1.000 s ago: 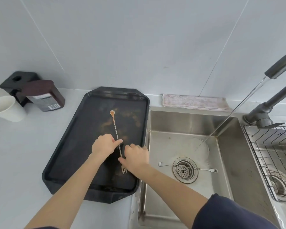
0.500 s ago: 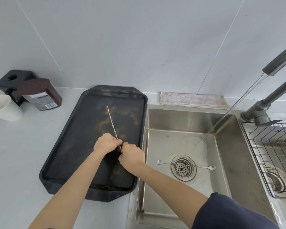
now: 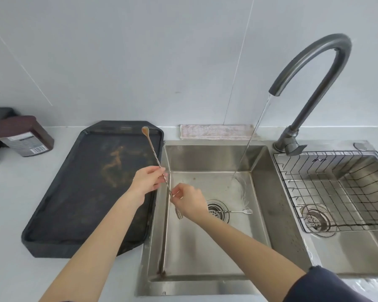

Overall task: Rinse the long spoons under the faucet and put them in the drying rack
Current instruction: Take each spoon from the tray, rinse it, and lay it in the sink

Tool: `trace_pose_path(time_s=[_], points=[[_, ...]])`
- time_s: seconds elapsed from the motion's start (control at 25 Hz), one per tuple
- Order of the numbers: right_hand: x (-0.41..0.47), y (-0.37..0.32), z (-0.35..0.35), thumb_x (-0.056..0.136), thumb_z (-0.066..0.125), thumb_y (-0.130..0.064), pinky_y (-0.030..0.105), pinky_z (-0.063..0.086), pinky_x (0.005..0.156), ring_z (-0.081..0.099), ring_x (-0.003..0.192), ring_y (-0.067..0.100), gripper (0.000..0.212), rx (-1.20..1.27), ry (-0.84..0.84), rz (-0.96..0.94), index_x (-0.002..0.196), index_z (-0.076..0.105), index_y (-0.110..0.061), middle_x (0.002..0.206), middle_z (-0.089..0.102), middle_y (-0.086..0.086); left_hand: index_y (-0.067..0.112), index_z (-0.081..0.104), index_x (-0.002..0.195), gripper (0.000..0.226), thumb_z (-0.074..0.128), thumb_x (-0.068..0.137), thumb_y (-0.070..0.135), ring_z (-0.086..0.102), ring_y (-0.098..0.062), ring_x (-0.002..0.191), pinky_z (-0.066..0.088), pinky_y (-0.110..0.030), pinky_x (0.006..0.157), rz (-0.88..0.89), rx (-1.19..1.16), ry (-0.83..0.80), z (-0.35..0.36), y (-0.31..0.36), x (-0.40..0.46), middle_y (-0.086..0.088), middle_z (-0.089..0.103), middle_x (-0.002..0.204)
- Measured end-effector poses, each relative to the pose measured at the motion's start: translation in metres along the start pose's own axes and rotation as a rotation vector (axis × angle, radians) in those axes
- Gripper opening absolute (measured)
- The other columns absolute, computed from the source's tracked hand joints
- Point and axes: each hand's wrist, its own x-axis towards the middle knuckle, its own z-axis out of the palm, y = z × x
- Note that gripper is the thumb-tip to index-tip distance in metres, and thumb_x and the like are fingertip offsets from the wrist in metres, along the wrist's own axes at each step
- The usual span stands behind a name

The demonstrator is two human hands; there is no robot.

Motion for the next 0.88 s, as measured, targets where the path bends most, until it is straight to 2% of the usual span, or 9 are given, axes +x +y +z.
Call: trace_pose_path(time_s=[0.12, 0.32, 0.52, 0.64, 0.88], points=[[-0.012, 0.032, -0.021, 0.085, 0.053, -0.017, 0.028, 0.043, 0.073, 0.063, 0.101, 0.026, 0.018, -0.025, 0.024, 0.051, 0.1, 0.062, -0.022, 0.106, 0.072, -0.001, 0.011, 0.065, 0.1, 0.019, 0.052, 0.09, 0.021, 0.063, -0.015, 0.08, 0.045, -0.02, 0.071, 0.046, 0.02, -0.028, 0.037, 0.009, -0.009, -0.004, 0.066, 0.093], [-0.027, 0.084, -0.055, 0.085, 0.052, -0.018, 0.032, 0.048, 0.084, 0.06, 0.106, 0.03, 0.02, -0.051, 0.066, 0.119, 0.101, 0.063, -0.021, 0.11, 0.068, 0.006, 0.008, 0.061, 0.113, 0.027, 0.045, 0.093, 0.018, 0.062, -0.005, 0.071, 0.045, -0.017, 0.068, 0.113, -0.043, -0.08, 0.101, 0.028, -0.018, -0.001, 0.066, 0.094], [-0.034, 0.129, -0.087, 0.086, 0.055, -0.019, 0.033, 0.051, 0.086, 0.062, 0.103, 0.029, 0.019, -0.008, 0.096, 0.134, 0.101, 0.066, -0.016, 0.108, 0.069, 0.009, 0.011, 0.058, 0.114, 0.026, 0.042, 0.095, 0.018, 0.062, -0.005, 0.074, 0.045, -0.014, 0.067, 0.186, -0.124, -0.087, 0.156, 0.058, -0.018, 0.0, 0.062, 0.103], [-0.033, 0.151, -0.104, 0.087, 0.055, -0.019, 0.036, 0.054, 0.088, 0.064, 0.101, 0.028, 0.018, 0.026, 0.092, 0.142, 0.099, 0.067, -0.014, 0.104, 0.071, 0.011, 0.012, 0.059, 0.115, 0.027, 0.044, 0.095, 0.02, 0.063, -0.01, 0.08, 0.044, -0.015, 0.067, 0.195, -0.17, -0.086, 0.184, 0.08, -0.011, 0.002, 0.065, 0.092], [-0.019, 0.17, -0.125, 0.089, 0.054, -0.019, 0.032, 0.052, 0.086, 0.064, 0.1, 0.024, 0.018, 0.054, 0.079, 0.119, 0.096, 0.069, -0.012, 0.101, 0.073, 0.01, 0.005, 0.066, 0.102, 0.019, 0.055, 0.09, 0.015, 0.059, -0.01, 0.07, 0.043, -0.011, 0.056, 0.225, -0.249, -0.03, 0.217, 0.103, 0.006, 0.0, 0.065, 0.077]])
